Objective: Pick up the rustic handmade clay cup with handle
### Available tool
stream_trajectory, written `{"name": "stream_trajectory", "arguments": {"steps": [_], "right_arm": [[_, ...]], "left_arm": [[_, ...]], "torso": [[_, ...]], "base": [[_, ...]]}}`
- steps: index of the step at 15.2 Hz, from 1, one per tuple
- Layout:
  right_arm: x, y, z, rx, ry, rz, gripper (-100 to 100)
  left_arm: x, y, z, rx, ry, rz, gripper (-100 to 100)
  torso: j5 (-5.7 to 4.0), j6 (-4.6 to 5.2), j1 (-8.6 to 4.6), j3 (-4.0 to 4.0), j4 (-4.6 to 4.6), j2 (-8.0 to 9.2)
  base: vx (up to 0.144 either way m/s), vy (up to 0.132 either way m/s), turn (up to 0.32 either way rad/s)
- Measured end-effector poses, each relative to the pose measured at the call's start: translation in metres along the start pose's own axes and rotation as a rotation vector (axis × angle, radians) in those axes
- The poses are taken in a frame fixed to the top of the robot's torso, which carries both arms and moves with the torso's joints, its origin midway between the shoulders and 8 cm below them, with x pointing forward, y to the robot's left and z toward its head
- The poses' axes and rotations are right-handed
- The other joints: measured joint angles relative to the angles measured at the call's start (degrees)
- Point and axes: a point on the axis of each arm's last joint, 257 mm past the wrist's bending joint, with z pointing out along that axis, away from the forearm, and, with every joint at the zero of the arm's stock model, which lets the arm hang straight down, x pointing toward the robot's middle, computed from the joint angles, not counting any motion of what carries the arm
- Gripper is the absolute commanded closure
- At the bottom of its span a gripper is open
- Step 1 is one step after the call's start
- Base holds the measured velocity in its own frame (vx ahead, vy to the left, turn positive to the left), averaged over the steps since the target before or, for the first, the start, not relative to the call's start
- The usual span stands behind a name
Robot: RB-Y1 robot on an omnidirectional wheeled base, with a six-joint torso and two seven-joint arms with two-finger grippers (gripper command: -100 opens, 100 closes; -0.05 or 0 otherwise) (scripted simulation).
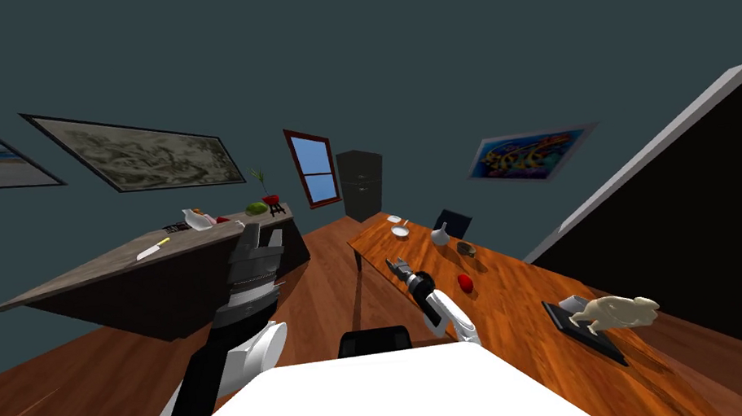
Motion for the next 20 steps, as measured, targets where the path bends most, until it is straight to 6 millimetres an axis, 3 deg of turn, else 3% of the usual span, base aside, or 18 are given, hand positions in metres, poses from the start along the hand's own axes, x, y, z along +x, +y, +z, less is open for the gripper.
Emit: {"name": "stream_trajectory", "arguments": {"steps": [12,20], "right_arm": [[0.083,-0.07,-0.013,0.143,0.21,-0.222,-100],[0.128,-0.125,-0.037,0.234,0.364,-0.387,-100]], "left_arm": [[0.0,0.0,0.0,0.0,0.0,0.0,0],[0.0,0.0,0.0,0.0,0.0,0.0,0]], "torso": [[0.0,0.01,0.02,-0.03,-0.01,-0.06],[0.01,0.01,0.04,-0.05,-0.02,-0.1]], "base": [[-0.006,-0.013,0.066],[0.006,-0.007,0.041]]}}
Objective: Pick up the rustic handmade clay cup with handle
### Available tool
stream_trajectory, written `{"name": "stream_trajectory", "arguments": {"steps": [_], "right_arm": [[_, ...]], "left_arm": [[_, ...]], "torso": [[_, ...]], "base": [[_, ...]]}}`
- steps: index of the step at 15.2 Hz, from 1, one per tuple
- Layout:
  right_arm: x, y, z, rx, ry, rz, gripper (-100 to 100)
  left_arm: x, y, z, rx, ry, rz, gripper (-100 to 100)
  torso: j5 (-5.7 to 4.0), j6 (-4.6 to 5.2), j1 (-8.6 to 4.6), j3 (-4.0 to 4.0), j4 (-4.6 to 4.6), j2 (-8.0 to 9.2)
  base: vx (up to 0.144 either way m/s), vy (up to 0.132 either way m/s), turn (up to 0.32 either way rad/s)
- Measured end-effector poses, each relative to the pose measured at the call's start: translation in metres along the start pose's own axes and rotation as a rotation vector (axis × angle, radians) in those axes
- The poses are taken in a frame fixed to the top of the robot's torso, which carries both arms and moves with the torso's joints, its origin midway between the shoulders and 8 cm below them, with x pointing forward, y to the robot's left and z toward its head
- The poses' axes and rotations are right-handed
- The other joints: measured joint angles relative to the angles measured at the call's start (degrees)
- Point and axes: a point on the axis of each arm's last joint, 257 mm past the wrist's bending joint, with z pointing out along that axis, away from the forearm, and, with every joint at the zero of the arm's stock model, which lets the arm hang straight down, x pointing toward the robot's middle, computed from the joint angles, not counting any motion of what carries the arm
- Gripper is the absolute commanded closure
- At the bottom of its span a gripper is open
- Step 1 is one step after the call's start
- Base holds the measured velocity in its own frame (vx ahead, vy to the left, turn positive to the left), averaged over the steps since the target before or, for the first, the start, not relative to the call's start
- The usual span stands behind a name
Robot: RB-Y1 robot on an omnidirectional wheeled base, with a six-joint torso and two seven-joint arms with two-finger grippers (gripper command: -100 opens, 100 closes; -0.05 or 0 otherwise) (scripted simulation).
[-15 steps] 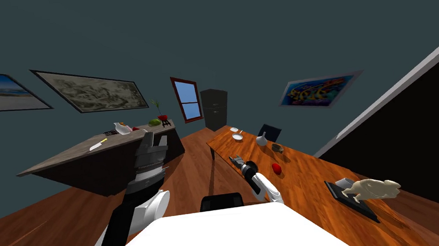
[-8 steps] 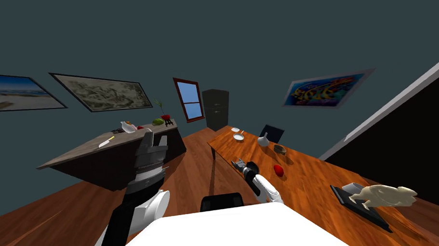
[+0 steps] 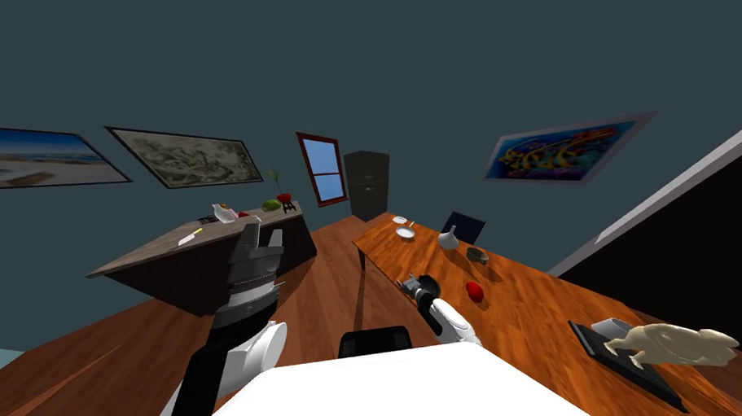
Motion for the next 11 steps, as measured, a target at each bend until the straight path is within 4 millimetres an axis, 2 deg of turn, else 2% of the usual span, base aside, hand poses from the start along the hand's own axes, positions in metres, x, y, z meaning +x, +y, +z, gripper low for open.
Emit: {"name": "stream_trajectory", "arguments": {"steps": [9,11], "right_arm": [[0.075,-0.051,-0.008,0.099,0.18,-0.178,-100],[0.082,-0.055,-0.011,0.1,0.196,-0.2,-100]], "left_arm": [[0.0,0.0,0.0,0.0,0.0,0.0,0],[0.0,0.0,0.0,0.0,0.0,0.0,0]], "torso": [[0.01,0.01,0.03,-0.04,-0.02,-0.06],[0.01,0.01,0.03,-0.02,-0.01,-0.02]], "base": [[0.019,0.0,0.023],[0.013,0.002,0.005]]}}
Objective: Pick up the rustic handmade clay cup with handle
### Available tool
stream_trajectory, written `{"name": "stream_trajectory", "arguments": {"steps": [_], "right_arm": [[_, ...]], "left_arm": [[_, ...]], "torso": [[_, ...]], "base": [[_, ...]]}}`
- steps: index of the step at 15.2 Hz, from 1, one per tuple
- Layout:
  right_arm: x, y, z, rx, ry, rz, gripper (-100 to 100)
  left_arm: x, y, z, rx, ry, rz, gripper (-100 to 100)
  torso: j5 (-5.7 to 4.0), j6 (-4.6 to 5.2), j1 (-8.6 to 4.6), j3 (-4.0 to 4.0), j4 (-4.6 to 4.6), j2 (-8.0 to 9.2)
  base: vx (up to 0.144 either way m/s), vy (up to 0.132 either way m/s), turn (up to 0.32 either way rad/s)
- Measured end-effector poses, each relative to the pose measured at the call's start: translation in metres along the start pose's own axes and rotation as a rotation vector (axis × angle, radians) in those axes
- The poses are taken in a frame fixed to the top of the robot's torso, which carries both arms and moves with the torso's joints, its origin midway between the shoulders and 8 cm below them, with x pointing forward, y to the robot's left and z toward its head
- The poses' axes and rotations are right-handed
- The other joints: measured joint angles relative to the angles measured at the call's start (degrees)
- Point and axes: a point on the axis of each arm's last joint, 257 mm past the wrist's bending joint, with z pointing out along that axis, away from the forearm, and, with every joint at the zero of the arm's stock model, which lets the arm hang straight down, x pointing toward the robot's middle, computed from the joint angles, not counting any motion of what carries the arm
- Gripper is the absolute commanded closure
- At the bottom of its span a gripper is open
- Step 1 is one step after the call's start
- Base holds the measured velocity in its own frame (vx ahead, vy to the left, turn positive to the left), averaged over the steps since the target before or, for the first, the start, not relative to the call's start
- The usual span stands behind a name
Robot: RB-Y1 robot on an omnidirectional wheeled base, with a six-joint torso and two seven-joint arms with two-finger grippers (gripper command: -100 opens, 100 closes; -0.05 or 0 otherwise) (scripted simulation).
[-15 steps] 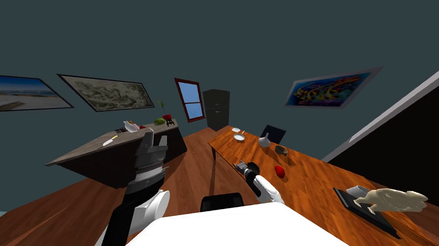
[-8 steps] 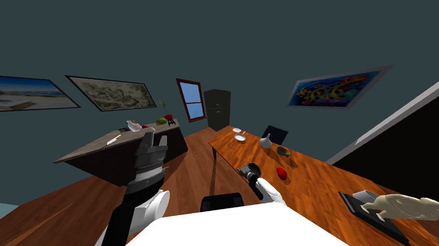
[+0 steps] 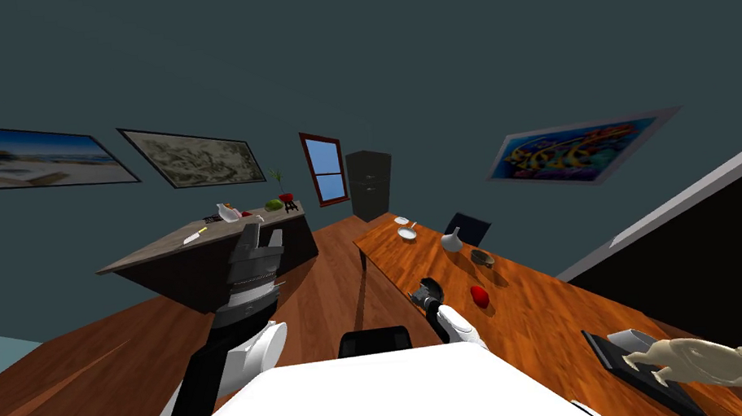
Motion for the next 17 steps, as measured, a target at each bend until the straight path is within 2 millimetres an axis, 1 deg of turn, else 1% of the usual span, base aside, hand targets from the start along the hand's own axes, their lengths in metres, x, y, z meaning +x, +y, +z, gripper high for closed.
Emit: {"name": "stream_trajectory", "arguments": {"steps": [4,7,8,10,12,14,15,16,17], "right_arm": [[0.025,-0.014,-0.003,0.032,0.059,-0.058,-100],[0.038,-0.022,-0.004,0.043,0.086,-0.081,-100],[0.048,-0.025,-0.004,0.055,0.108,-0.091,-100],[0.062,-0.032,-0.008,0.057,0.138,-0.133,-100],[0.069,-0.037,-0.01,0.068,0.157,-0.148,-100],[0.071,-0.033,-0.01,0.063,0.16,-0.159,-100],[0.071,-0.035,-0.009,0.067,0.161,-0.157,-100],[0.074,-0.04,-0.011,0.066,0.171,-0.168,-100],[0.081,-0.041,-0.012,0.072,0.186,-0.171,-100]], "left_arm": [[0.0,0.0,0.0,0.0,0.0,0.0,0],[0.0,0.0,0.0,0.0,0.0,0.0,0],[0.0,0.0,0.0,0.0,0.0,0.0,0],[0.0,0.0,0.0,0.0,0.0,0.0,0],[0.0,0.0,0.0,0.0,0.0,0.0,0],[0.0,0.0,0.0,0.0,0.0,0.0,0],[0.0,0.0,0.0,0.0,0.0,0.0,0],[0.0,0.0,0.0,0.0,0.0,0.0,0],[0.0,0.0,0.0,0.0,0.0,0.0,0]], "torso": [[0.0,0.0,0.01,-0.02,-0.01,-0.04],[0.0,0.0,0.01,0.0,0.0,-0.01],[-0.01,0.0,0.03,-0.02,-0.01,-0.04],[0.01,0.01,0.02,-0.03,-0.01,-0.05],[0.0,-0.01,0.02,-0.02,-0.01,-0.04],[0.0,-0.01,0.03,0.01,0.01,0.02],[0.0,-0.01,0.02,0.03,0.01,0.04],[0.01,0.0,0.01,0.02,0.01,0.02],[-0.01,0.0,0.03,0.0,0.0,-0.01]], "base": [[0.023,0.004,0.011],[0.019,0.003,0.005],[0.031,0.01,0.006],[0.03,0.009,-0.001],[0.015,0.004,0.0],[0.0,0.0,0.0],[0.012,0.008,0.0],[0.027,0.007,0.0],[0.025,0.006,-0.003]]}}
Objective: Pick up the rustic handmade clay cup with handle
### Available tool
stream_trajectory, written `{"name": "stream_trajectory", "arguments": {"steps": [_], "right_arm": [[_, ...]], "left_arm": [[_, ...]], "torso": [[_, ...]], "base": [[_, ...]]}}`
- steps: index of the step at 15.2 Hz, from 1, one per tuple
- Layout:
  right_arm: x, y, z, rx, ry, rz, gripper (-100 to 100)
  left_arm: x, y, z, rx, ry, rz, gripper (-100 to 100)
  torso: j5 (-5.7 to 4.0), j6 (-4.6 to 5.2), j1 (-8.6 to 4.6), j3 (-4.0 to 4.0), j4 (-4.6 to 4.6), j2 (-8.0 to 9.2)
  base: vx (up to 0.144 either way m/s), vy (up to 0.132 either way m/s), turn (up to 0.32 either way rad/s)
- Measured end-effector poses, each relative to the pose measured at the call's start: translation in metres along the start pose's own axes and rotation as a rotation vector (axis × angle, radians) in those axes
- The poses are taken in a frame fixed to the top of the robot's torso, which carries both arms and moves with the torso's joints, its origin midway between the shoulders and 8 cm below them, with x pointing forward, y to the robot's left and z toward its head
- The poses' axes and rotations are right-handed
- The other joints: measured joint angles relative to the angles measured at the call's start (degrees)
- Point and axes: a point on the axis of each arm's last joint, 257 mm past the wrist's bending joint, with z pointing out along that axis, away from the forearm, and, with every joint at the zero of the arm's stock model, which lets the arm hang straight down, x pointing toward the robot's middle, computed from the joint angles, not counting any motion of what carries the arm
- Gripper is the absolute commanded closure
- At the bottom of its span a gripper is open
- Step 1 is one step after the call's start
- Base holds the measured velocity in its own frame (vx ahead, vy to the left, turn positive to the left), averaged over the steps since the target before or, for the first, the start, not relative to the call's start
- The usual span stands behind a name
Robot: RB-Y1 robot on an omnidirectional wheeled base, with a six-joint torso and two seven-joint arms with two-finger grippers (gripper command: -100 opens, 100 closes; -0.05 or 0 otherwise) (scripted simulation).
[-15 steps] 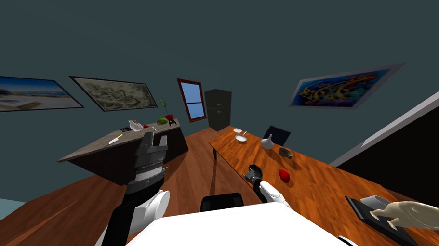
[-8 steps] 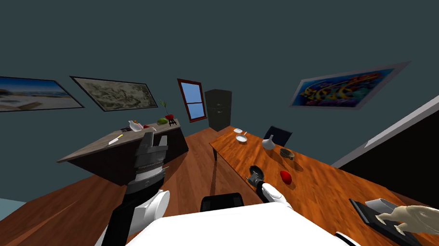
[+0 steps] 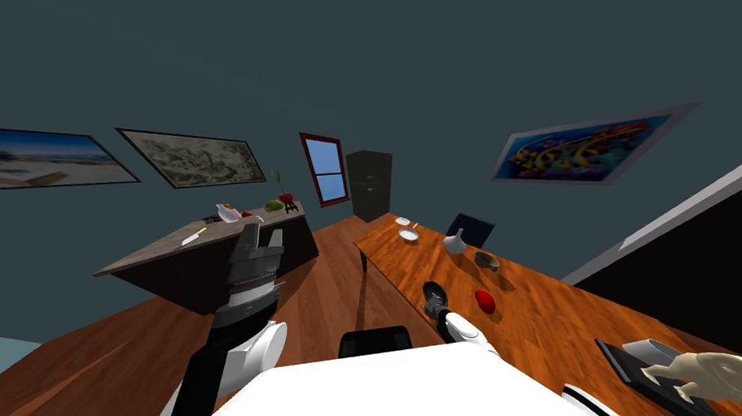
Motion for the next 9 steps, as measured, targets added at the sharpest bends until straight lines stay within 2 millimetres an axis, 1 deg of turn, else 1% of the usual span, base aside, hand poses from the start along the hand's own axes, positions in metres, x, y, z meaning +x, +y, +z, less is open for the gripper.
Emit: {"name": "stream_trajectory", "arguments": {"steps": [2,3,4,5,7,9], "right_arm": [[0.0036,0.0024,0.0003,-0.003,0.007,-0.014,-100],[0.0056,0.0002,0.0004,0.003,0.01,-0.014,-100],[0.0061,-0.0002,0.0003,0.003,0.01,-0.015,-100],[0.0052,0.0012,0.0014,0.005,0.012,-0.009,-100],[0.0012,0.0047,0.0064,0.03,0.028,0.026,-100],[-0.0009,0.0062,0.0091,0.05,0.043,0.058,-100]], "left_arm": [[0.0,0.0,0.0,0.0,0.0,0.0,0],[0.0,0.0,0.0,0.0,0.0,0.0,0],[0.0,0.0,0.0,0.0,0.0,0.0,0],[0.0,0.0,0.0001,0.0,0.0,0.0,0],[0.0001,-0.0001,0.0001,0.0,0.0,0.0,0],[0.0,0.0,0.0001,0.0,0.0,0.0,0]], "torso": [[0.01,-0.01,0.0,0.0,0.0,0.0],[0.01,0.0,0.0,0.01,0.01,0.02],[0.01,-0.01,-0.01,0.02,0.01,0.04],[-0.01,-0.06,-0.11,0.05,0.03,0.09],[-0.1,-0.08,-0.54,0.2,0.08,0.37],[-0.14,-0.04,-0.7,0.27,0.11,0.47]], "base": [[0.011,0.004,0.001],[0.0,0.0,0.0],[-0.018,-0.039,0.191],[-0.065,-0.112,0.38],[-0.114,-0.178,0.361],[-0.097,-0.146,0.212]]}}
